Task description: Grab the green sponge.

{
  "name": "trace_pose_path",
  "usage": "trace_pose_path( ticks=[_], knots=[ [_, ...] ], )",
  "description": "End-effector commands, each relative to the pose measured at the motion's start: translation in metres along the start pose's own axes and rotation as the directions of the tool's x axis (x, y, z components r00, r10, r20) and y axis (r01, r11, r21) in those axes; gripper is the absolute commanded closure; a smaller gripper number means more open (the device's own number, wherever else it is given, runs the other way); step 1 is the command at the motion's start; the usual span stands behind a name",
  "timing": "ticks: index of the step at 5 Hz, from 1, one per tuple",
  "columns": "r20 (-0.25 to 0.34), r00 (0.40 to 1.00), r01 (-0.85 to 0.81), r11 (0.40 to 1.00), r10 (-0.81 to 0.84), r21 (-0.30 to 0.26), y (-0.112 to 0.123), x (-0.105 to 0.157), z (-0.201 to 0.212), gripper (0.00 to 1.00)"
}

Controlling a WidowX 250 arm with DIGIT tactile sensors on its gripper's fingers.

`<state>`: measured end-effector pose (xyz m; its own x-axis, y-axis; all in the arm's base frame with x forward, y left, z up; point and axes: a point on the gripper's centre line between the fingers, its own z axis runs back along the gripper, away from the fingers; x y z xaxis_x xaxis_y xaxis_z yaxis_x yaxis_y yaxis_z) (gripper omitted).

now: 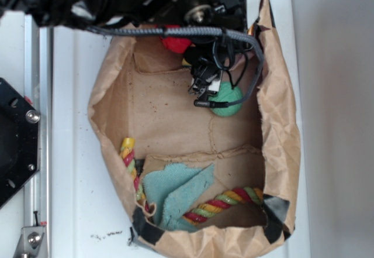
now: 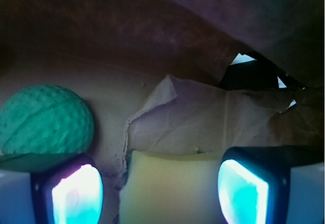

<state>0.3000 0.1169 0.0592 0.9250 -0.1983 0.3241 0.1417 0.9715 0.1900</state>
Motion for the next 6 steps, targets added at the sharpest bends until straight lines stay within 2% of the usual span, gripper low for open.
trace_pose_path(
  ticks=[1,3,4,5,6],
  knots=[
    [0.015,0.999,-0.044,0.998,0.043,0.050,0.018,0.004,0.011,0.00],
    [-0.015,0.998,-0.057,0.997,0.058,0.060,0.023,-0.007,0.011,0.00],
    [-0.064,0.994,-0.079,0.994,0.084,0.073,0.028,-0.018,0.003,0.00],
    [-0.071,0.993,-0.089,0.993,0.095,0.077,0.029,-0.016,0.000,0.00],
    [-0.036,0.993,-0.112,0.990,0.115,0.082,0.030,-0.009,-0.004,0.00]
  ],
)
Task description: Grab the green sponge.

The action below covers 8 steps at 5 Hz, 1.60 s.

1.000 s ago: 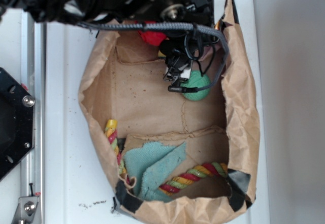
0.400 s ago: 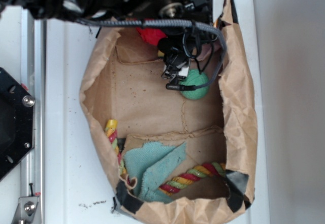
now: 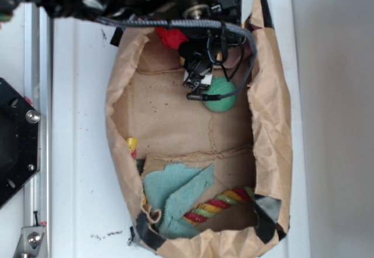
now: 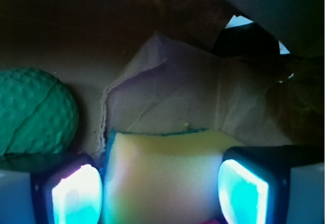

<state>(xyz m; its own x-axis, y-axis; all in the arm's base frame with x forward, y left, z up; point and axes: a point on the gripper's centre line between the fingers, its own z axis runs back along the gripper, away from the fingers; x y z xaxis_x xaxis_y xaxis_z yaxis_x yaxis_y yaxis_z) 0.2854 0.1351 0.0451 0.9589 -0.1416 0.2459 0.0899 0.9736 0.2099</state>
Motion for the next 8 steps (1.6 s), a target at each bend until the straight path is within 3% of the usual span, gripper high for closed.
trace_pose_path(
  ticks=[1,4,5,8],
  knots=[
    [0.077,0.995,-0.064,0.998,0.063,0.013,0.008,0.022,-0.005,0.00],
    [0.097,0.995,-0.038,0.999,0.039,-0.008,-0.004,0.029,-0.013,0.00],
    [0.124,0.990,-0.065,0.998,0.063,0.012,0.001,0.028,-0.006,1.00],
    [0.135,0.989,-0.068,0.997,0.064,0.027,0.002,0.026,0.001,1.00]
  ],
)
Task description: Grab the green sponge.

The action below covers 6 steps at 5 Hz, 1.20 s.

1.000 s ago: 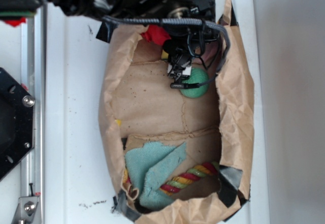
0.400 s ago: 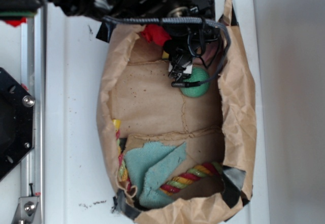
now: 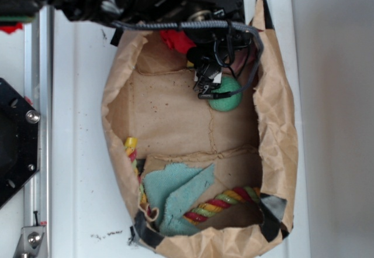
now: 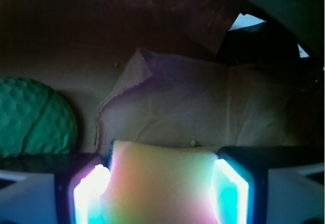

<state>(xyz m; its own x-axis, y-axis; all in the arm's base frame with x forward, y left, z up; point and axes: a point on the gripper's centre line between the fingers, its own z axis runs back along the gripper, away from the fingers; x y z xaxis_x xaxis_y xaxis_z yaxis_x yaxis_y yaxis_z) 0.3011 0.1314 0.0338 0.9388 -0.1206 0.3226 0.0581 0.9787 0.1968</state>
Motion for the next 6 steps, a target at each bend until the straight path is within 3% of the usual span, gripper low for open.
trace_pose_path(
  ticks=[1,2,3,4,6],
  knots=[
    [0.064,0.998,-0.030,0.999,0.028,0.032,0.006,0.015,0.016,1.00],
    [0.047,0.998,-0.055,0.998,0.053,0.032,0.009,0.013,0.023,1.00],
    [0.057,0.991,-0.125,0.992,0.125,-0.002,0.009,0.011,0.051,1.00],
    [0.128,0.982,-0.127,0.988,0.137,-0.085,-0.002,0.023,0.083,1.00],
    [0.203,0.979,0.011,0.995,0.009,-0.095,-0.051,0.049,0.122,1.00]
  ],
)
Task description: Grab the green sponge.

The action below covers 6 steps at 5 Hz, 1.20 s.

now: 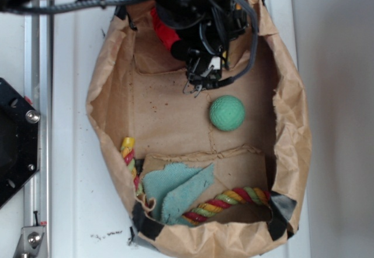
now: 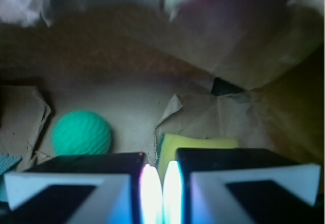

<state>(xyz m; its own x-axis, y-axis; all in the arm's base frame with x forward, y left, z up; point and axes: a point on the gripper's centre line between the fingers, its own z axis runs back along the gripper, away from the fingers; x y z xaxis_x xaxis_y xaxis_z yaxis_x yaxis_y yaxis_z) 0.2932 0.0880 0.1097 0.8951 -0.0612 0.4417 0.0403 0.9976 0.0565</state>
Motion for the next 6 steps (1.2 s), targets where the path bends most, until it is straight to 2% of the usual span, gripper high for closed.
trace_pose_path(
  ticks=[1,2,3,4,5,6],
  knots=[
    [0.068,0.991,0.116,0.993,-0.115,-0.024,-0.045,0.031,0.049,1.00],
    [0.074,0.986,0.155,0.986,-0.151,-0.056,-0.058,0.031,0.061,1.00],
    [0.062,0.988,0.146,0.988,-0.143,-0.042,-0.055,0.029,0.061,1.00],
    [0.030,0.992,0.126,0.992,-0.125,-0.019,-0.041,0.024,0.051,0.00],
    [-0.013,0.996,0.086,0.996,-0.086,-0.010,-0.024,0.017,0.035,0.00],
    [-0.043,0.996,0.085,0.996,-0.084,0.026,-0.011,0.011,0.016,0.00]
  ],
)
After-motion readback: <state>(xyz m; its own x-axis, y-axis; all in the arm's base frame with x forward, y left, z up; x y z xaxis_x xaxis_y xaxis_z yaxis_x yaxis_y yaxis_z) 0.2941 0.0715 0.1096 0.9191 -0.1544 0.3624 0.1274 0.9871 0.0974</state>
